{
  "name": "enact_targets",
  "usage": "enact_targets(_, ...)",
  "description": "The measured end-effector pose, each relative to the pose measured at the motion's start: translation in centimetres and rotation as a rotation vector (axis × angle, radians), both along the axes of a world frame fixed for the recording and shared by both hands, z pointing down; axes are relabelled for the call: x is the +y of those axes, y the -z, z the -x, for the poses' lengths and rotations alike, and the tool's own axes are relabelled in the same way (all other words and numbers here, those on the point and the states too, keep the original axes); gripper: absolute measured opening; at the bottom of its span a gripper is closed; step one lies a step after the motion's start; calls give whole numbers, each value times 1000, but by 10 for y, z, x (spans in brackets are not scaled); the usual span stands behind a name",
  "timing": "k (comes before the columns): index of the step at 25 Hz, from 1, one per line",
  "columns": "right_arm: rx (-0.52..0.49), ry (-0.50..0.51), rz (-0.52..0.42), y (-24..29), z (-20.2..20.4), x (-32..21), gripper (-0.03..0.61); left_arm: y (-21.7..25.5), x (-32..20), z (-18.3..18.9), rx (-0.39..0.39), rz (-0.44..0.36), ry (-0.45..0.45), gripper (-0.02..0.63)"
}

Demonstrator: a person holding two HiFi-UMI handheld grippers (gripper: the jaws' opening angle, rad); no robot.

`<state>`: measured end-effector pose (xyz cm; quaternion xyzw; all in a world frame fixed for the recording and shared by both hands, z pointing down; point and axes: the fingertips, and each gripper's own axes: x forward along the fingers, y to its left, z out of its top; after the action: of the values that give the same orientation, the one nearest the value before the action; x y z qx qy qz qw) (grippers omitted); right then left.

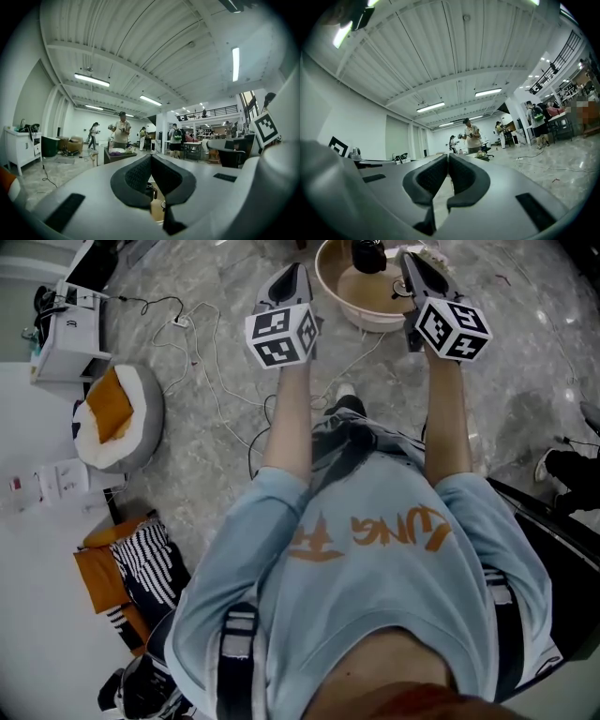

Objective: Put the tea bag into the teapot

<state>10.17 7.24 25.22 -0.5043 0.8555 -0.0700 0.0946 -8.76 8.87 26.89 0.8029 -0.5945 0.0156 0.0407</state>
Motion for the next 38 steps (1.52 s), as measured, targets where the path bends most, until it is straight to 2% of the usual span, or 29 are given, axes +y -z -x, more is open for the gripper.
enact_targets(6, 2, -59, -5, -3, -24, -29, 25, -4, -40, -14, 24, -11, -45, 26)
enact_targets(14, 34, -159, -4, -2, -70, -84, 25, -7, -120, -59, 83, -22, -144, 26)
enact_targets(21, 63, -106, 83, -33, -50, -153, 25, -33, -196, -55, 117, 63, -131, 26)
enact_targets(27, 67, -73, 190, -83, -28, -225, 25, -88, -260, -27, 133, 182, -87, 26)
enact_targets(33, 101, -38, 216, -92, 2, -305, 25, -114, -335, 8, 152, 226, -49, 26)
enact_targets(38, 122, -68, 282, -115, -2, -358, 25, -156, -386, 47, 127, 310, 25, 26)
